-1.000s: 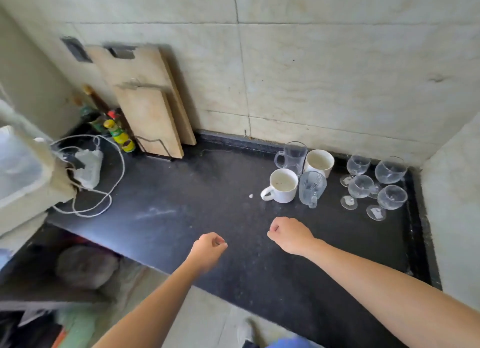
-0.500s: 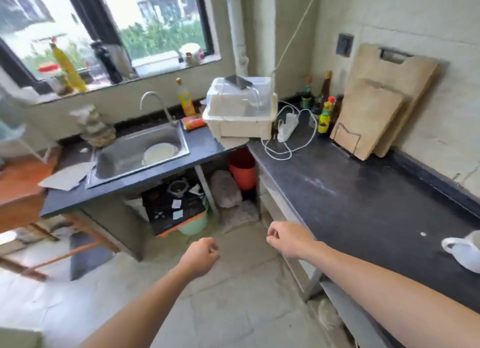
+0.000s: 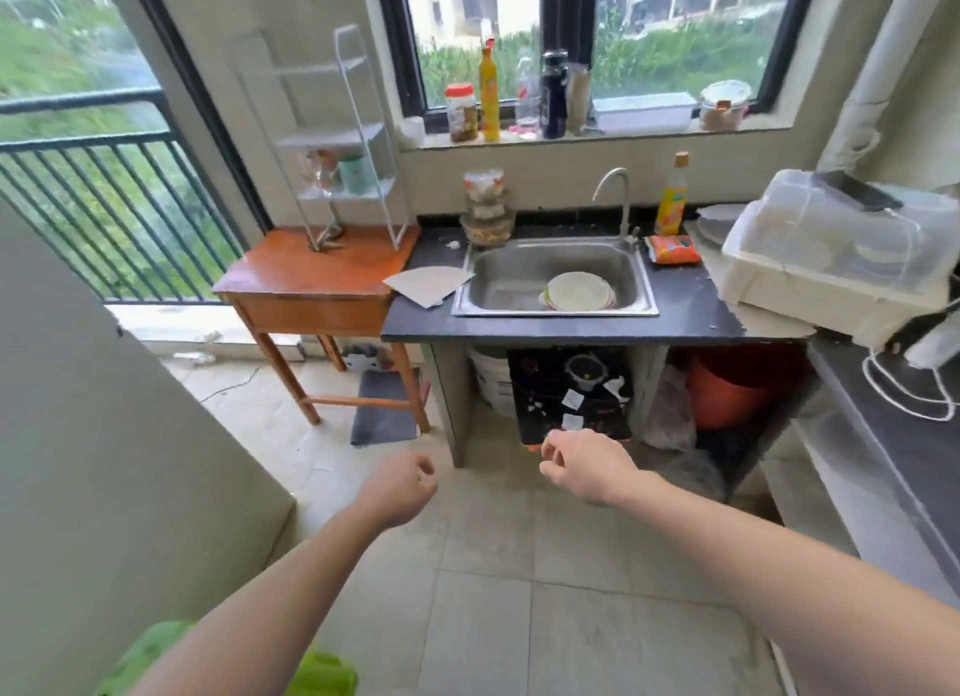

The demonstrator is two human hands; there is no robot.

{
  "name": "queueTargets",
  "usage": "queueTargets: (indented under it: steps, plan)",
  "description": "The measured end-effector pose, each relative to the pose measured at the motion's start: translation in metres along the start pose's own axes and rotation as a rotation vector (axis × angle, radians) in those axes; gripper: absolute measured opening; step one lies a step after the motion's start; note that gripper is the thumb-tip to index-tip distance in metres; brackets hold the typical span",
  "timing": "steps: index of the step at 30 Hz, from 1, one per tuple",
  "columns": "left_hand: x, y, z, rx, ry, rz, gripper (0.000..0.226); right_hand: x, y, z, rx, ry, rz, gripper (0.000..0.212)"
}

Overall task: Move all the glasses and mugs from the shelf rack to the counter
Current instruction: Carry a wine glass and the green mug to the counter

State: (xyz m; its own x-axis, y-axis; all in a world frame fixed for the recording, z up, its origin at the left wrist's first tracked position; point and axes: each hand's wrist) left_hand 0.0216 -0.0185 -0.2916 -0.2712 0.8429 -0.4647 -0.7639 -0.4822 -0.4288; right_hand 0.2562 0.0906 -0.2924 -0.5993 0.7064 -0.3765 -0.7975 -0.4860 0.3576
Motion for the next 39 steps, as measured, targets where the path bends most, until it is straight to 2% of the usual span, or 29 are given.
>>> queueTargets:
  steps: [8,14,18,24,35,39]
  plan:
    - [0.062,0.079,0.093,-0.072,-0.128,0.132,0.023,0.155,0.089,0.033,-0.092,0.027,0.165,0.028]
    - [0.135,0.12,0.181,-0.155,-0.188,0.218,0.015,0.281,0.152,0.079,-0.074,0.035,0.271,0.024]
    - [0.176,0.144,0.233,-0.232,-0.26,0.227,0.014,0.355,0.19,0.113,-0.063,0.002,0.315,0.027]
    - [0.236,0.185,0.286,-0.332,-0.255,0.211,0.015,0.45,0.239,0.131,-0.054,0.011,0.344,0.034]
    - [0.397,0.272,0.448,-0.231,-0.229,0.039,0.017,0.629,0.325,0.165,0.07,-0.083,0.143,0.032]
    - [0.453,0.289,0.505,-0.23,-0.2,0.002,0.006,0.679,0.35,0.184,0.188,-0.149,0.078,0.029]
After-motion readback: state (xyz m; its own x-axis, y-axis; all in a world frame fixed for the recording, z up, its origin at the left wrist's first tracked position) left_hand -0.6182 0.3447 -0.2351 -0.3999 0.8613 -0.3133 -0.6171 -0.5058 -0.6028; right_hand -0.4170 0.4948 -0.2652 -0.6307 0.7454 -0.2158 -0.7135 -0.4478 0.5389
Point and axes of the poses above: each hand's wrist, its own x-axis towards the middle knuckle, its own z-axis out of the back of the hand, y = z × x, and after that the axes turned 9 degrees about y, right-handed
